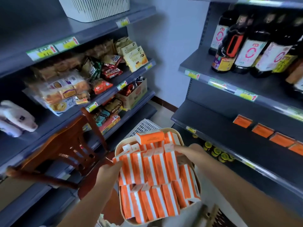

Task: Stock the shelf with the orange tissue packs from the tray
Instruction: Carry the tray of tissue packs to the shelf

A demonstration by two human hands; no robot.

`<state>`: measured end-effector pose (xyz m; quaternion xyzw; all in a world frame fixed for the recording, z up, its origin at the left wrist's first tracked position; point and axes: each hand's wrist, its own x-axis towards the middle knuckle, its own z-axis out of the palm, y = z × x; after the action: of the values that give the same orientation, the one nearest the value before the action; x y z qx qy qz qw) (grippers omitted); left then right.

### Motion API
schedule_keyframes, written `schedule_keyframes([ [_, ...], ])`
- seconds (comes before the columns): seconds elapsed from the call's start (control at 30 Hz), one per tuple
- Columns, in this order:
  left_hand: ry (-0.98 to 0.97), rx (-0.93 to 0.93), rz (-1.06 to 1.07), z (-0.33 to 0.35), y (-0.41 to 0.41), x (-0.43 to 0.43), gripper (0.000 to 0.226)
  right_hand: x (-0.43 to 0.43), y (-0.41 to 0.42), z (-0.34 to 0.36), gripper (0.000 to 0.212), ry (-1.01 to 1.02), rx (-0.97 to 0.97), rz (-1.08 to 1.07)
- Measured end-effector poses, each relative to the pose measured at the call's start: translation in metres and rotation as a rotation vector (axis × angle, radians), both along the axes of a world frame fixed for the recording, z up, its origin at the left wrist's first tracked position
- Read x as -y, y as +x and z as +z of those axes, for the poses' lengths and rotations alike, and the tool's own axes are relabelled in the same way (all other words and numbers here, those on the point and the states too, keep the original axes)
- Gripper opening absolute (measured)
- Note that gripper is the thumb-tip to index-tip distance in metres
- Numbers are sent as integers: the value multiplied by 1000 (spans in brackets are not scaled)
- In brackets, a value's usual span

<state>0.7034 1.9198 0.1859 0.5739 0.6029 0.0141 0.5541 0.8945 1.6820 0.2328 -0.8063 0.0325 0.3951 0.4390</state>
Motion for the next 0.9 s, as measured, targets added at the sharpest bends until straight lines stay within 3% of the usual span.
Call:
schedule_keyframes([
  [0.1,-10,15,6,0,42,-6,25,-7,41,-4,54,-6,-2,23],
  [0.2,-26,28,11,-5,78,-10,19,-12,81,-11,43,9,-1,7],
  [0.33,-74,4,16,-10,115,-15,30,-16,120,-17,64,-48,-8,21],
  [0.5,-109,23,58,-16,160,-13,35,-14,177,-14,58,30,-54,159],
  [0.6,-108,50,134,-20,182,0,21,-17,205,-26,78,28,-21,215],
  [0.7,-100,85,254,-23,206,25,26,-18,230,-46,105,-2,75,181],
  [0.77,-81,78,329,-34,220,45,36,-15,249,-58,100,50,98,211],
  [0.9,-108,65,456,-61,236,87,46,-10,286,-79,65,113,97,391],
])
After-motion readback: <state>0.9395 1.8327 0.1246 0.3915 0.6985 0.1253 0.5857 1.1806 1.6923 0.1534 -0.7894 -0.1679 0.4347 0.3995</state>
